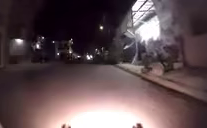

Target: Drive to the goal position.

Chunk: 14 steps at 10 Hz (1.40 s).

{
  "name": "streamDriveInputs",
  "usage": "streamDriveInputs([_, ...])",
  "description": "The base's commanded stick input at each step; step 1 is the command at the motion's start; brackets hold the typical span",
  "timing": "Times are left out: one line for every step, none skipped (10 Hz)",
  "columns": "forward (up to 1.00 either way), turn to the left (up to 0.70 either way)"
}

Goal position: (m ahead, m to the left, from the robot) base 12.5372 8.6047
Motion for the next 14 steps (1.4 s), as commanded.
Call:
streamDriveInputs([0.60,0.00])
streamDriveInputs([0.60,0.00])
streamDriveInputs([0.60,0.00])
streamDriveInputs([0.60,0.00])
streamDriveInputs([0.60,0.00])
streamDriveInputs([0.60,0.00])
streamDriveInputs([0.60,0.00])
streamDriveInputs([0.60,0.00])
streamDriveInputs([0.60,0.00])
streamDriveInputs([0.60,0.00])
streamDriveInputs([0.60,0.00])
streamDriveInputs([0.60,0.00])
streamDriveInputs([0.60,0.00])
streamDriveInputs([0.60,0.00])
